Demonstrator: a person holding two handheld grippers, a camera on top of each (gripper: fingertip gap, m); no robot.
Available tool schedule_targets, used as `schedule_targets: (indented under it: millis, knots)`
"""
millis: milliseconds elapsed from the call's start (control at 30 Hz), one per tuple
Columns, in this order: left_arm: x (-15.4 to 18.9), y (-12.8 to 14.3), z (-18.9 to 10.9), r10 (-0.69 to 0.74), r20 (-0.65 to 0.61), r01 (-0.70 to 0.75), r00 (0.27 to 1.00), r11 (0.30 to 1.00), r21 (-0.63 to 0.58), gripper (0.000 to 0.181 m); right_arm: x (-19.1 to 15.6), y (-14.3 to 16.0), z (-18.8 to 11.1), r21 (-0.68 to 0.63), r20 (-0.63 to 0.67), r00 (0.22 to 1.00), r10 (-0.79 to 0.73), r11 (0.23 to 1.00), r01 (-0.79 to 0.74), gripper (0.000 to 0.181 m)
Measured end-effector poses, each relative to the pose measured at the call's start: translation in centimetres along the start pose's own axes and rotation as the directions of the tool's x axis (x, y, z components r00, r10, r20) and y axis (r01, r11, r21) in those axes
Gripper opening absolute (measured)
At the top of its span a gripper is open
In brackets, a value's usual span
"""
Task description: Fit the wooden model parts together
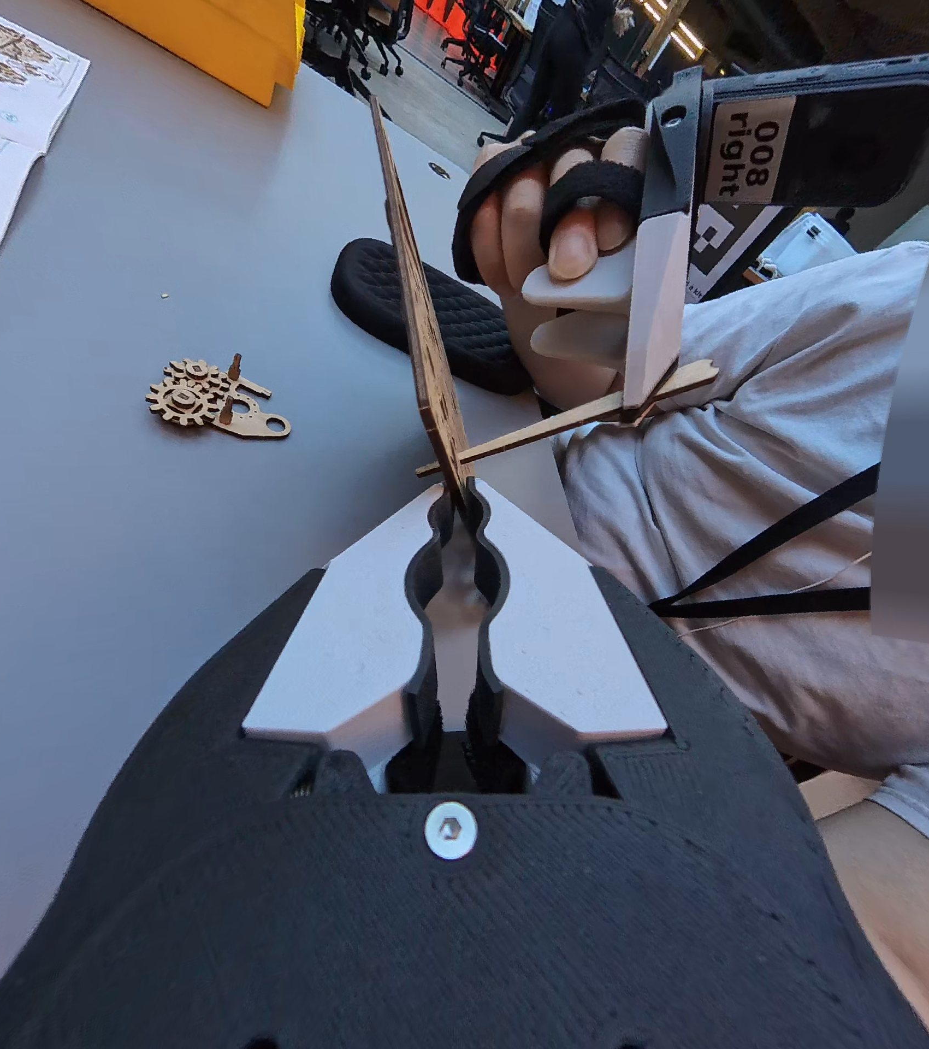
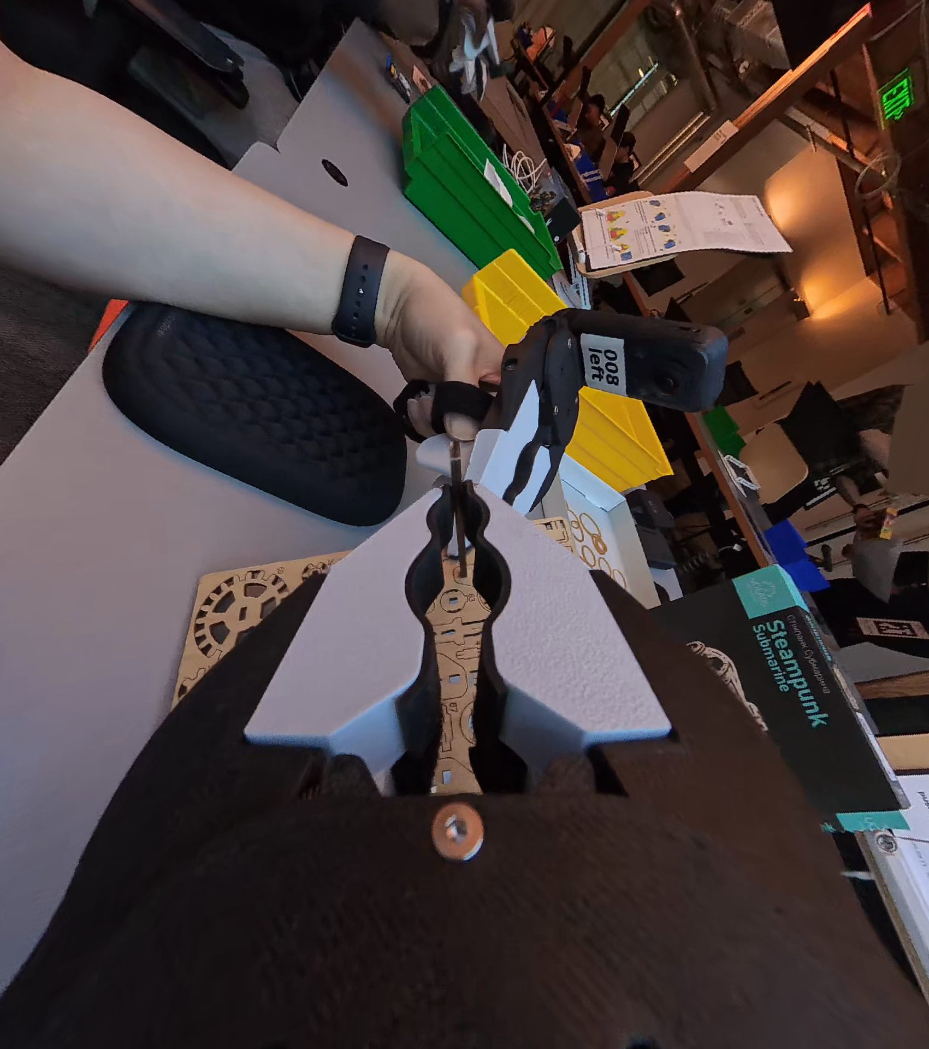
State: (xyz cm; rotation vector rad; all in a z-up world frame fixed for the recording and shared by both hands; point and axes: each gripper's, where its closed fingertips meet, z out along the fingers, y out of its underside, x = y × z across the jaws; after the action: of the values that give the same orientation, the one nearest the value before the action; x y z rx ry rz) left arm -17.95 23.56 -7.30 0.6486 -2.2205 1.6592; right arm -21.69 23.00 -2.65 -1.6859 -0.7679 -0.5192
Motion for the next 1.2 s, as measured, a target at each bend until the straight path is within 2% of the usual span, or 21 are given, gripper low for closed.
schedule_targets:
  millis: [133, 167, 233, 333, 400, 467, 533, 567, 600, 667, 733, 767, 833, 867, 933, 1000, 1033, 1067, 1100, 1167, 1200]
  knots:
    - [-0.5, -0.1, -0.2, -0.007, 0.032, 0.007, 0.999, 1.0, 0.003, 0.002, 1.1, 0.7, 0.2, 0.009, 0.023, 0.974, 0.227, 0.974, -0.227, 0.0]
    - [-0.6, -0.1, -0.2, -0.018, 0.036, 0.018, 0.999, 1.0, 0.006, 0.002, 1.1, 0.7, 0.2, 0.015, 0.021, 0.973, 0.229, 0.973, -0.23, 0.0]
    - [-0.7, -0.1, -0.3, -0.022, 0.036, 0.022, 0.999, 1.0, 0.009, 0.001, 0.8, 0.5, 0.3, 0.001, 0.0, 0.987, 0.159, 0.987, -0.159, 0.0]
    - [-0.7, 0.0, -0.3, -0.037, 0.031, 0.037, 0.999, 0.999, 0.005, 0.001, 0.1, 0.5, 0.5, -0.035, -0.024, 0.999, -0.042, 0.999, 0.041, 0.0]
    - [-0.6, 0.0, -0.4, -0.052, 0.02, 0.052, 0.998, 0.999, 0.008, 0.001, 0.0, 0.3, 0.5, -0.042, -0.04, 0.996, -0.084, 0.996, 0.083, 0.001]
    - [-0.6, -0.1, -0.4, -0.053, 0.019, 0.053, 0.998, 0.999, 0.009, 0.001, 0.9, 0.4, 0.6, -0.021, -0.036, 0.995, 0.094, 0.995, -0.095, 0.0]
    - [-1.1, 0.0, -0.5, -0.054, 0.058, 0.053, 0.997, 0.999, 0.007, 0.002, 1.9, 1.3, 0.5, 0.005, 0.027, 0.929, 0.369, 0.929, -0.369, 0.001]
    - [-1.2, 0.0, -0.6, -0.059, 0.059, 0.059, 0.997, 0.998, 0.008, 0.003, 2.5, 1.5, 0.3, 0.038, 0.035, 0.896, 0.442, 0.896, -0.443, 0.001]
    - [-1.1, 0.0, -0.6, -0.062, 0.06, 0.061, 0.996, 0.998, 0.012, 0.004, 2.5, 1.7, 0.2, 0.047, 0.038, 0.896, 0.442, 0.895, -0.444, 0.001]
    - [-1.5, 0.3, -0.4, -0.071, 0.072, 0.071, 0.995, 0.997, -0.008, 0.002, 1.2, 1.3, 0.5, 0.01, 0.01, 0.968, 0.251, 0.968, -0.252, 0.001]
    - [-0.9, 0.1, -0.2, -0.088, 0.019, 0.088, 0.996, 0.996, 0.002, 0.001, 0.6, 0.4, 0.6, -0.014, -0.025, 0.997, 0.077, 0.997, -0.078, 0.0]
    - [-0.6, 0.0, -0.1, -0.078, 0.007, 0.078, 0.997, 0.997, 0.004, 0.001, 0.4, 0.2, 0.8, 0.004, -0.011, 0.996, 0.091, 0.996, -0.091, 0.001]
    - [-1.7, 0.5, -0.3, -0.084, 0.081, 0.085, 0.993, 0.996, -0.014, 0.003, 0.6, 2.0, 1.2, -0.065, 0.003, 0.991, 0.132, 0.989, -0.132, 0.001]
    - [-1.9, 0.8, -0.3, -0.103, 0.079, 0.105, 0.991, 0.994, -0.022, 0.003, 0.6, 1.5, 0.9, -0.065, 0.003, 0.993, 0.119, 0.991, -0.119, 0.001]
    - [-0.7, -0.2, -0.2, -0.095, -0.006, 0.095, 0.995, 0.995, 0.024, 0.001, 0.8, 0.3, 0.5, -0.024, -0.007, 0.996, 0.09, 0.996, -0.091, 0.001]
    - [-1.8, 0.7, -0.2, -0.092, 0.076, 0.093, 0.993, 0.995, -0.021, 0.003, 0.7, 2.1, 1.0, -0.077, 0.009, 0.99, 0.142, 0.987, -0.141, 0.001]
    - [-1.8, 0.7, -0.2, -0.116, 0.051, 0.116, 0.992, 0.993, -0.015, 0.002, 0.8, 1.1, 0.6, -0.044, 0.005, 0.989, 0.149, 0.988, -0.148, 0.001]
    - [-0.7, 0.0, -0.2, -0.129, -0.03, 0.13, 0.991, 0.991, 0.02, 0.0, 1.0, -0.1, 0.2, -0.005, -0.019, 0.994, 0.105, 0.994, -0.105, 0.001]
    - [-0.3, -0.4, -0.2, -0.103, -0.043, 0.104, 0.994, 0.994, 0.032, 0.001, 0.8, 0.0, 0.4, 0.0, -0.017, 0.995, 0.094, 0.996, -0.094, 0.001]
    - [-1.8, 0.9, -0.1, -0.104, 0.067, 0.106, 0.992, 0.994, -0.029, 0.004, 0.4, 1.8, 0.9, -0.059, 0.012, 0.991, 0.135, 0.989, -0.134, 0.001]
    - [-2.1, 1.1, -0.2, -0.145, 0.059, 0.147, 0.988, 0.989, -0.03, 0.003, 0.5, 1.2, 0.7, -0.026, -0.001, 0.992, 0.123, 0.992, -0.123, 0.001]
